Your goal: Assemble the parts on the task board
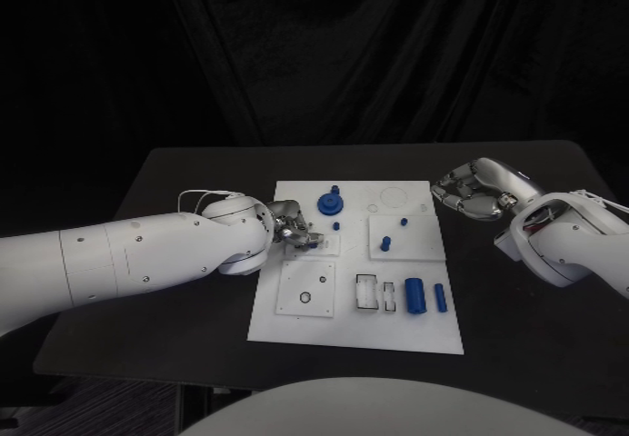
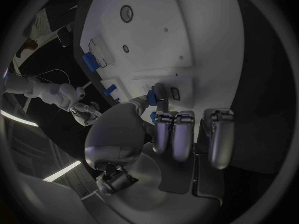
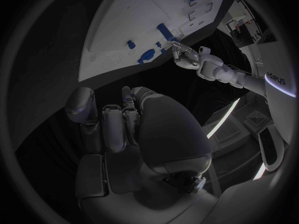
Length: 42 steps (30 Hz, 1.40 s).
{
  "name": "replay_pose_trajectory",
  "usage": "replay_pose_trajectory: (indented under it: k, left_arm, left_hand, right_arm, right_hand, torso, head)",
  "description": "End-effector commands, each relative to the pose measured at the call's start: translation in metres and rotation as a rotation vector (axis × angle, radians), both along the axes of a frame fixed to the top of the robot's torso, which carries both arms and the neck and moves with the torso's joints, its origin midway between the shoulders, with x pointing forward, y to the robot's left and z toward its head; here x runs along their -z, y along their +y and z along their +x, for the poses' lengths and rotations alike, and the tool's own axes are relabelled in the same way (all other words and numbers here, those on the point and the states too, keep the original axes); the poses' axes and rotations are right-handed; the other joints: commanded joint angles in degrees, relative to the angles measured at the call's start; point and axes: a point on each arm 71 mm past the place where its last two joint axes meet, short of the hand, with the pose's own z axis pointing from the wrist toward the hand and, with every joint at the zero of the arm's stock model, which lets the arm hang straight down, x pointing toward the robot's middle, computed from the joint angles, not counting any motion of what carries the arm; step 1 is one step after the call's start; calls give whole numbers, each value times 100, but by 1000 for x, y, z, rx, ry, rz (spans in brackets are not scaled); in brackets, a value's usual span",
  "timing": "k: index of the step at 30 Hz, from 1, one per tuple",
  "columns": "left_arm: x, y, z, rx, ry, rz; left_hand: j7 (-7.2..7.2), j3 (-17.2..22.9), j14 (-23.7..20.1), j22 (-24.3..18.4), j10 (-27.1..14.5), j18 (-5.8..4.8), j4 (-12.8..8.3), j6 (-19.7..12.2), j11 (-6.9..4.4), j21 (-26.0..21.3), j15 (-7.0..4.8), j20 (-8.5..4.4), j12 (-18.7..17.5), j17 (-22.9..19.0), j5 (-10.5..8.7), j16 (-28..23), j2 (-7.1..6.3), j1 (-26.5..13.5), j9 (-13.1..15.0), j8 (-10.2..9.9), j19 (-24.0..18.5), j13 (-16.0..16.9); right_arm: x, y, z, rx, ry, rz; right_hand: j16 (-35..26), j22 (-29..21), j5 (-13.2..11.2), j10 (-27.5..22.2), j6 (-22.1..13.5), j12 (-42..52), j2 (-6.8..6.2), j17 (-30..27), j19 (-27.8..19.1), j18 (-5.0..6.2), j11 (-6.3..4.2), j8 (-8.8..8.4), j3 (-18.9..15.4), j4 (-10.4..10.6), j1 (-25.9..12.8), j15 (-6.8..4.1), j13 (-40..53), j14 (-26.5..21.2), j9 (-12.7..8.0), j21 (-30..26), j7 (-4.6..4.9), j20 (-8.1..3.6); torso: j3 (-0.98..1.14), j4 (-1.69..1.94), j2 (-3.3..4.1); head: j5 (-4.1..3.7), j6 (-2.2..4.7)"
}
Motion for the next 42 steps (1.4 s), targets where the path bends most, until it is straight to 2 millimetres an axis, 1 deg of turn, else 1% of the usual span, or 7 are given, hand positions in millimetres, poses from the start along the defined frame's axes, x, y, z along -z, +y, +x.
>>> replay_pose_trajectory:
  k: [1,4,15,24,35,39,42]
  left_arm:
    - [10,2,-5,3,47,26]
    - [10,1,-4,7,46,24]
    - [10,-1,-4,20,51,23]
    - [11,2,-4,16,57,32]
    - [10,2,-3,11,43,17]
    - [9,2,-2,7,21,-3]
    - [7,3,-2,0,1,-22]
  left_hand:
    - [7,-5,595,1085,595,23,-39,22,-22,-16,-15,-17,20,1510,29,15,-1,80,24,-14,205,1509]
    - [7,-15,595,1079,595,25,-43,23,-23,-22,-16,-18,20,1510,11,15,0,86,41,-7,198,1509]
    - [66,-282,595,1069,595,32,59,-130,20,-51,13,2,20,1510,-498,15,41,29,174,-107,181,1509]
    - [116,-686,595,1073,595,33,284,-225,65,-63,51,38,20,1510,-623,15,-10,-176,211,-220,178,1509]
    - [139,-1479,595,1083,595,39,371,-229,90,-89,86,71,20,1510,-982,15,334,-917,425,-241,173,1509]
    - [144,-1842,595,1094,595,37,374,-233,92,-95,85,82,20,1510,-971,15,579,-1277,544,-234,176,1509]
    - [140,-1948,595,1100,595,37,377,-235,97,-94,88,80,20,1510,-968,15,646,-1338,583,-231,180,1509]
  right_arm:
    - [2,-1,-1,9,13,-8]
    - [2,0,-1,8,14,-8]
    - [3,0,0,8,17,-9]
    - [4,0,0,10,24,-11]
    - [5,0,-1,13,32,-14]
    - [5,-1,-1,15,33,-14]
    - [5,-1,-1,16,31,-13]
  right_hand:
    - [-7,694,27,-44,34,-21,-2,247,31,118,-13,14,30,2,63,-25,498,16,-9,-32,11,-11]
    - [-7,694,27,-44,34,-21,-2,247,31,118,-13,14,30,2,63,-25,498,16,-9,-32,11,-11]
    - [-8,693,42,-46,34,-22,-9,244,30,119,-11,17,42,1,74,-25,495,15,-8,-40,14,-11]
    - [-8,689,42,-49,47,-24,-25,243,24,121,-9,25,37,9,64,-23,491,14,-5,-57,14,-11]
    - [-8,689,42,-48,55,-23,-32,242,23,122,-9,30,34,16,57,-22,492,14,-3,-61,13,-10]
    - [-8,689,42,-48,55,-23,-32,242,23,122,-9,30,34,16,57,-22,492,14,-3,-61,13,-10]
    - [-8,689,42,-48,55,-23,-32,242,23,122,-9,30,34,16,57,-22,492,14,-3,-61,13,-10]
  torso:
    - [0,-6,-4]
    - [1,-11,-5]
    - [6,-8,-3]
    - [7,-8,-4]
    - [3,-5,-1]
    - [3,-1,-7]
    - [5,1,-11]
  head:
    - [2,-1]
    - [11,-1]
    - [-4,-1]
    - [-6,-1]
    - [-7,-1]
    - [-10,-1]
    - [-9,-1]
